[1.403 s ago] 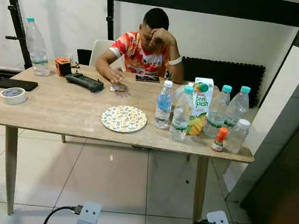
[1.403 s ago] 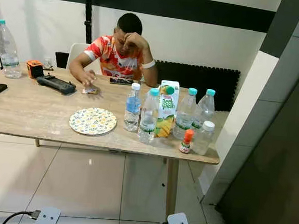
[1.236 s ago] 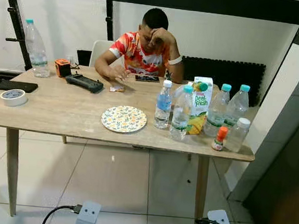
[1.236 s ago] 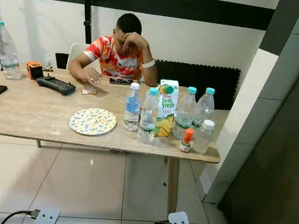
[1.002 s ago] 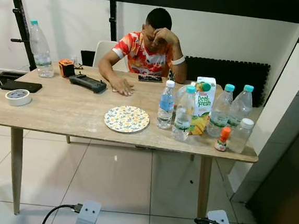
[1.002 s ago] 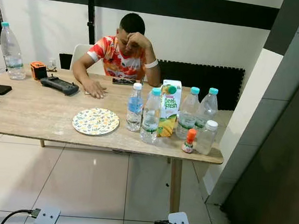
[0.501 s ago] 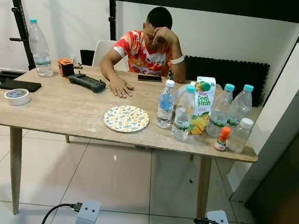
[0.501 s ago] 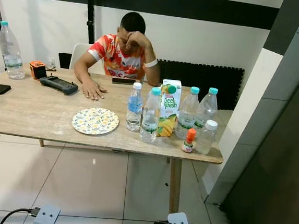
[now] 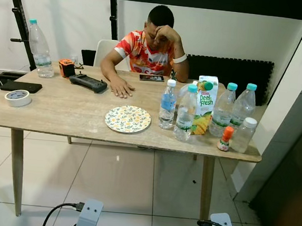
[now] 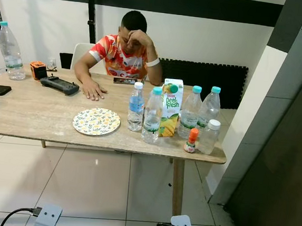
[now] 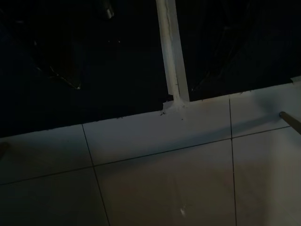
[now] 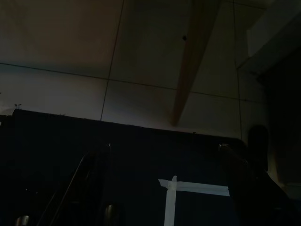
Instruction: Restocking fridge
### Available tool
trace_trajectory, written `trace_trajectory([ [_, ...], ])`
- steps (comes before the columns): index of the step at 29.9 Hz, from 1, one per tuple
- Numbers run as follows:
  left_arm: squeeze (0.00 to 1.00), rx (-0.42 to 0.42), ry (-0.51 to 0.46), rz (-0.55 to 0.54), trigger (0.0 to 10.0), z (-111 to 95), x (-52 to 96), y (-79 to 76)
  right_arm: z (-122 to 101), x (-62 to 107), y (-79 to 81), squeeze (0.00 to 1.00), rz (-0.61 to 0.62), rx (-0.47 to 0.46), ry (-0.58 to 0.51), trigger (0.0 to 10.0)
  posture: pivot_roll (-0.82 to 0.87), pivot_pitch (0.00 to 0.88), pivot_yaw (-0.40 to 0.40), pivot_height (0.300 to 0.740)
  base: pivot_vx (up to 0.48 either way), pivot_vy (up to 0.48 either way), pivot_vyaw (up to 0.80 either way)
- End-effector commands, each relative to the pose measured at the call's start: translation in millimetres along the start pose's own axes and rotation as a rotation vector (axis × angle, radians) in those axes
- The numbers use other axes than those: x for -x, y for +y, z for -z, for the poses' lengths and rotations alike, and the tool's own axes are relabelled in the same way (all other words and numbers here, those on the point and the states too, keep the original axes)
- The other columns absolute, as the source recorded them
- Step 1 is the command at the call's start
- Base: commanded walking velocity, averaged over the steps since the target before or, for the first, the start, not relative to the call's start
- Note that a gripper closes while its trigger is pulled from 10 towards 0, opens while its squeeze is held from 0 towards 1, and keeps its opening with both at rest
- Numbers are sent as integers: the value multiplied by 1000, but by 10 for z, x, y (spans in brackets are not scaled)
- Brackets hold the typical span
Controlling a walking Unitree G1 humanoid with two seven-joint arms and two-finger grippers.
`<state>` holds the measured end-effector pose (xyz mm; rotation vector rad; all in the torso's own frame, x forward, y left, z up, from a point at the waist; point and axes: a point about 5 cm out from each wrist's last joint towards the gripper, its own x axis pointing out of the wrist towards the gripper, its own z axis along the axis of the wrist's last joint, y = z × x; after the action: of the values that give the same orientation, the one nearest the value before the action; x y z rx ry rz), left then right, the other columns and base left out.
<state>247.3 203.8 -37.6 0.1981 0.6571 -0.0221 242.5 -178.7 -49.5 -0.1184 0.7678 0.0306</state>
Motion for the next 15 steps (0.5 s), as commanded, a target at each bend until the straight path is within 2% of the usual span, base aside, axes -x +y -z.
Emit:
trace_trajectory([
  [1, 0, 5, 7, 11, 10000, 14, 2, -24, 16, 5, -2, 0, 8, -16, -3, 10000, -10, 56, -16, 740, 300, 0, 0],
  [15, 0, 8, 3, 12, 10000, 10, 2, -18, -29, -4, -9, 0, 8, -13, -12, 10000, -17, 51, -19, 740, 379, 0, 0],
])
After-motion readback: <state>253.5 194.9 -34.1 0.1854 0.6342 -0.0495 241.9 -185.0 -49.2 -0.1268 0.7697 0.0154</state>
